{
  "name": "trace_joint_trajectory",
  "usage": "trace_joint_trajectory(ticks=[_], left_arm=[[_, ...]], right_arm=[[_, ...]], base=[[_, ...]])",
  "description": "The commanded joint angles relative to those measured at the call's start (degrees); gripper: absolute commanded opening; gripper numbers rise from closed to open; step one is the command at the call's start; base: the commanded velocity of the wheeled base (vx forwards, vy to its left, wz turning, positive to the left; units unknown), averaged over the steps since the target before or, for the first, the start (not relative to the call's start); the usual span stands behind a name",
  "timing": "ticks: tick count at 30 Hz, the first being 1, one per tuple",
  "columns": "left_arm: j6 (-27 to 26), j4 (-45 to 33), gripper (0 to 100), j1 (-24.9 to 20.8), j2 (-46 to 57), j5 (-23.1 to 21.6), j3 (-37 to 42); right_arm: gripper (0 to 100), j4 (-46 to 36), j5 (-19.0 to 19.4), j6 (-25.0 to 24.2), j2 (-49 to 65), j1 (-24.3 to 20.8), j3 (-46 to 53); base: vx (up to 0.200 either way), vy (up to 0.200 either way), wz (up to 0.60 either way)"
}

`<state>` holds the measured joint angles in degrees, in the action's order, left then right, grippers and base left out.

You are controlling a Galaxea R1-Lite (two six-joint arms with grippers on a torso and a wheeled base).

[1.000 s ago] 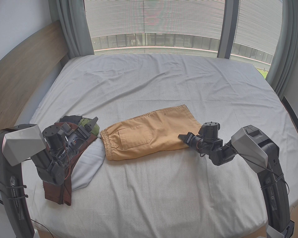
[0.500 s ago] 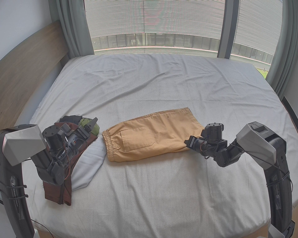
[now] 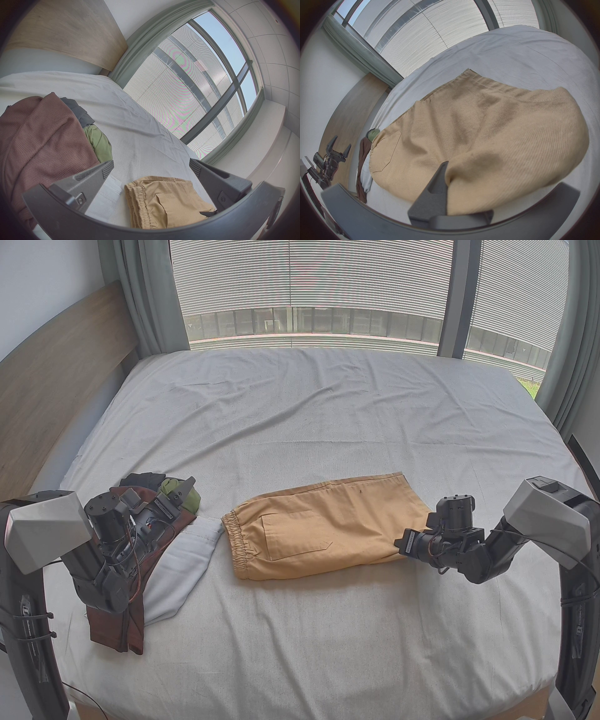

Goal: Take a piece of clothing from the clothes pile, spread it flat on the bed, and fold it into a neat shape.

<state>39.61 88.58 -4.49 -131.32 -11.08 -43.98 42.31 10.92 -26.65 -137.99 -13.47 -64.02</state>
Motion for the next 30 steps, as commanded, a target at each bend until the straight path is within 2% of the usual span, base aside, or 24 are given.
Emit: trace_joint_trajectory(ticks=[1, 19, 27, 30], left_arm=[[0.0, 0.0, 100, 0.0, -0.2, 0.0, 0.0], [0.0, 0.0, 100, 0.1, 0.2, -0.1, 0.0], [0.0, 0.0, 100, -0.5, 0.6, -0.3, 1.0], [-0.1, 0.1, 100, -1.2, 0.7, -1.9, 2.7]], right_arm=[[0, 0.0, -0.1, 0.9, 5.1, 0.5, 6.5], [0, 0.0, -0.2, 2.6, 10.9, -0.3, 25.0], [0, 0.7, -0.3, 3.2, 10.2, -0.6, 26.4], [0, 0.8, -0.3, 3.1, 10.0, -0.6, 26.4]], base=[[0.000, 0.000, 0.00], [0.000, 0.000, 0.00], [0.000, 0.000, 0.00], [0.000, 0.000, 0.00]])
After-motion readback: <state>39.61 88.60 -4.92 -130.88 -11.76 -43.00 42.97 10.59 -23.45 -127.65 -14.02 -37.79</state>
